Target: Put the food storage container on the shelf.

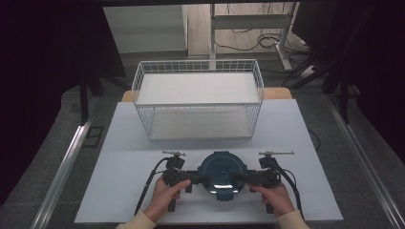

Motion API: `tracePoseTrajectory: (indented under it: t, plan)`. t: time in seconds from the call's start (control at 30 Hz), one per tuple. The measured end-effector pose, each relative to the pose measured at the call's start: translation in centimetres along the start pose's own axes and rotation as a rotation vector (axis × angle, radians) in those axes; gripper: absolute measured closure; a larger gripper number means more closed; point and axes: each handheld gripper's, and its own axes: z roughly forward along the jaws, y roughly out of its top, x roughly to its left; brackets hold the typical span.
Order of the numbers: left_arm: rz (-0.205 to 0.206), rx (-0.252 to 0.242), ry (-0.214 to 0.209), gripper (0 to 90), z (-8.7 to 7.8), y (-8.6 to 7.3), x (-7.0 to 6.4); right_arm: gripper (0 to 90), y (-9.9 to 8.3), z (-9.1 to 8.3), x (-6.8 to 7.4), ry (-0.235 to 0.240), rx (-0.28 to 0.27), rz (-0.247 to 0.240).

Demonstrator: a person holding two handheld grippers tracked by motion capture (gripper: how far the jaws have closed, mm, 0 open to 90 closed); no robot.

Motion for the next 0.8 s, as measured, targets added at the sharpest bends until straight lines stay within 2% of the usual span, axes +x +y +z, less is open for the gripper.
tracePoseTrajectory:
  t: [0.17,0.23,0.27,0.33,0.37,0.4,0.43,0.5,0.57,0.67,0.8]
  plan:
    - [-0.015,0.013,0.003,17.7,0.3,-0.1,0.1,16.5,-0.1,0.3,-0.1,-0.001,0.025,0.02]
    - [-0.038,0.014,-0.025,18.5,0.5,-0.2,0.4,18.1,-0.1,0.4,-0.2,0.007,0.035,0.029]
    - [-0.069,0.022,-0.055,19.3,0.7,-0.3,0.7,18.1,-0.1,0.5,-0.3,0.015,0.04,0.039]
    - [-0.072,0.027,-0.068,21.5,0.9,-0.3,0.7,19.5,-0.1,0.6,-0.5,0.035,0.064,0.071]
    - [-0.064,0.018,-0.056,22.4,0.9,-0.3,0.6,21.4,-0.1,0.5,-0.5,0.037,0.065,0.078]
    - [-0.059,0.009,-0.044,25.5,0.7,-0.3,0.4,25.0,0.0,0.2,-0.8,0.054,0.066,0.106]
    - [-0.059,-0.002,-0.037,25.5,0.6,-0.3,0.4,25.0,0.0,0.2,-0.8,0.054,0.066,0.106]
    - [-0.066,-0.001,-0.038,27.4,0.5,-0.3,0.4,28.6,-0.1,0.0,-1.0,0.067,0.054,0.124]
    - [-0.076,0.0,-0.036,28.0,0.4,-0.3,0.4,33.2,-0.1,-0.4,-0.9,0.073,0.039,0.129]
    - [-0.076,-0.002,-0.023,28.6,0.3,-0.3,0.1,35.1,-0.1,-0.6,-0.8,0.074,0.026,0.134]
    - [-0.09,-0.038,-0.016,30.6,0.1,-0.6,-0.3,37.6,-0.3,-0.9,-0.5,0.071,0.015,0.129]
